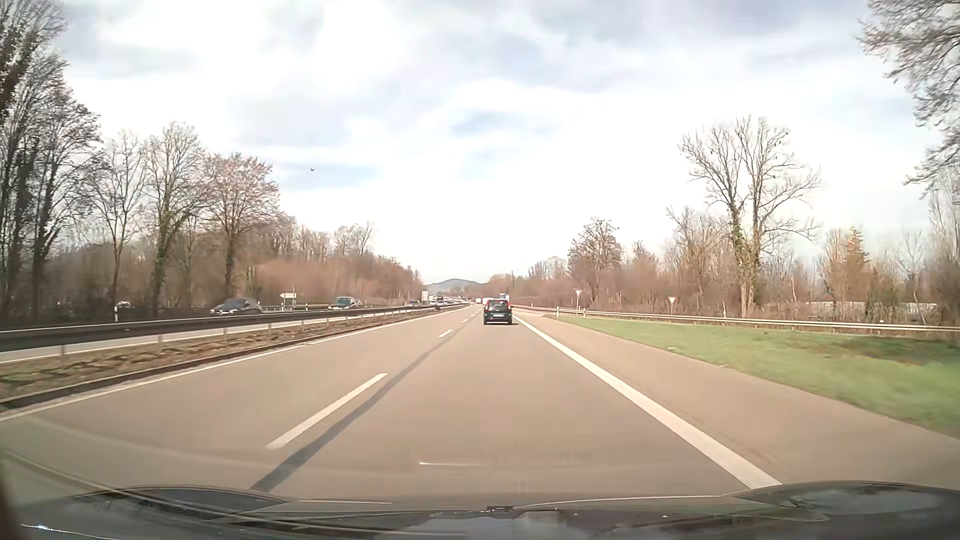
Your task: Follow the waypoints while adhering to traffic rules and regulations
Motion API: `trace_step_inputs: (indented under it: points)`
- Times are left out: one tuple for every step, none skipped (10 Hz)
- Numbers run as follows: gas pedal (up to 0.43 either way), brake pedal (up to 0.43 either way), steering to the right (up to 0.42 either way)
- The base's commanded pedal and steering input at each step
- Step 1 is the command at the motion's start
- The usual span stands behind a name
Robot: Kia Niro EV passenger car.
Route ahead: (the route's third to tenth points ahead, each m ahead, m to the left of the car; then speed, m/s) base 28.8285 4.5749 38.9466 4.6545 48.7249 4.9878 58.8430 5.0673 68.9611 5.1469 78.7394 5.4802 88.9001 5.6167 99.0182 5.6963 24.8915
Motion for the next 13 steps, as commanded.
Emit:
trace_step_inputs:
  points:
    - [0.228,0.000,0.001]
    - [0.228,0.000,0.002]
    - [0.228,0.000,0.001]
    - [0.228,0.000,0.001]
    - [0.228,0.000,0.001]
    - [0.228,0.000,0.000]
    - [0.228,0.000,0.000]
    - [0.228,0.000,0.000]
    - [0.228,0.000,0.000]
    - [0.228,0.000,0.000]
    - [0.228,0.000,0.000]
    - [0.228,0.000,0.000]
    - [0.228,0.000,0.000]
